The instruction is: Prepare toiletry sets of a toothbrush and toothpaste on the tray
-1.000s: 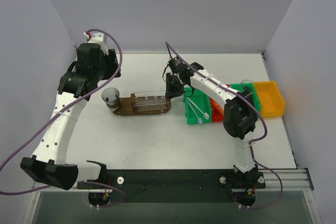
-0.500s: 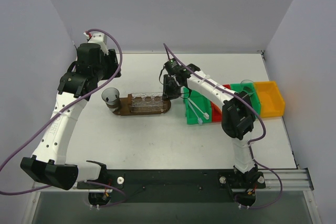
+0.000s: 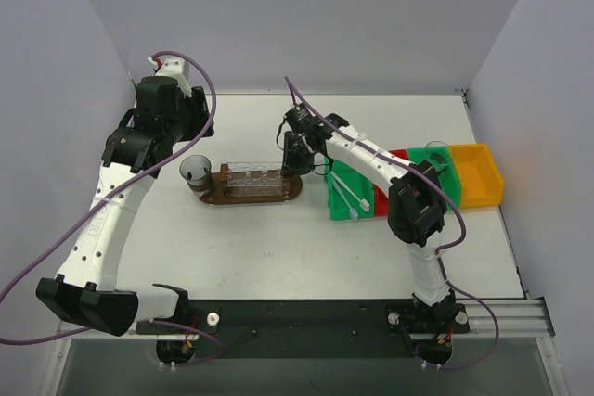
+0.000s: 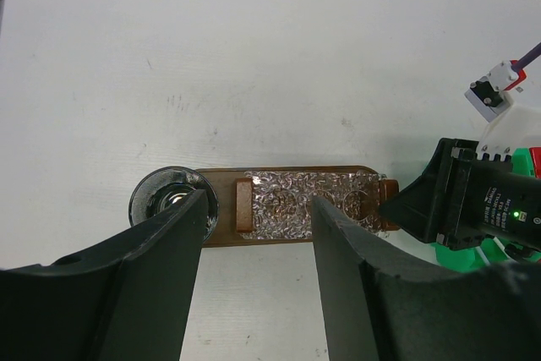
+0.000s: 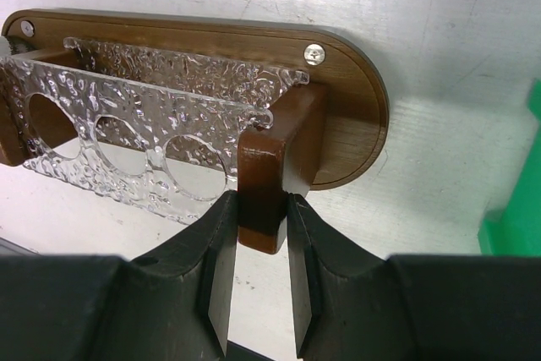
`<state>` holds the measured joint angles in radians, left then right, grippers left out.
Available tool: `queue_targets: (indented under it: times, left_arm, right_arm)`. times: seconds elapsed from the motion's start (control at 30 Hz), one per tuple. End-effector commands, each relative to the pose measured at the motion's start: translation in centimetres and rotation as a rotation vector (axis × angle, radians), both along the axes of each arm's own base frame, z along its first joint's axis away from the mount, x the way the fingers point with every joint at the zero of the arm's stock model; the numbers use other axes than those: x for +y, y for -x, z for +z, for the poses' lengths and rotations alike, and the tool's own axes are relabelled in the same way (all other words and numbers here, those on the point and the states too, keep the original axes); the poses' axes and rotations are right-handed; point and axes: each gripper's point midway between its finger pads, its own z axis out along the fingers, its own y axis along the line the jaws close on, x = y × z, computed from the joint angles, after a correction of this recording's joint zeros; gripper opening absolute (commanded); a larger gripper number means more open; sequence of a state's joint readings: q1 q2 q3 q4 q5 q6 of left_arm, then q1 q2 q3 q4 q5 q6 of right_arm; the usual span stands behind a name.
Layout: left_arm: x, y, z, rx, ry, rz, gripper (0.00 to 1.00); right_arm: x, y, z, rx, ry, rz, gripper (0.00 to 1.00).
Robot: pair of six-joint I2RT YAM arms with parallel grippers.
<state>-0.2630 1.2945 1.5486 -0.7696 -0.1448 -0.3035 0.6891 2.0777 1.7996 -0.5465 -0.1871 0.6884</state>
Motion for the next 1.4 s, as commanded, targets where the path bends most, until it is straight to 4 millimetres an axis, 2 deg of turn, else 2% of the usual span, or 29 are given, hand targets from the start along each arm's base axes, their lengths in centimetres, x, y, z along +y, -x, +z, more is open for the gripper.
queue_targets:
  times: [0.0,0.2,0.8,1.37]
  left_arm:
    - [-0.2,0.1,1.4,-0.05,0.017,-0.01,0.62]
    - [-0.2,0.1,1.4,-0.049,0.02,-0.01,0.62]
    - [-0.3,0.2,1.4,-0.052,0.022,-0.013,0.62]
    - [-0.3,0.2,1.5,-0.053,0.026,-0.013,0.62]
  right_arm:
    - [1.2,0.4,-0.8,0.026,-0.004,0.004,0.06]
    - [1.9,0.5,-1.1,0.036,-0.017,0.016,0.06]
    - [2.4,0.9,-1.7,0.043,-0.009,0.038,0.06]
    - [2.8,0.8,-1.5,0.034,-0.013,0.048,0.07]
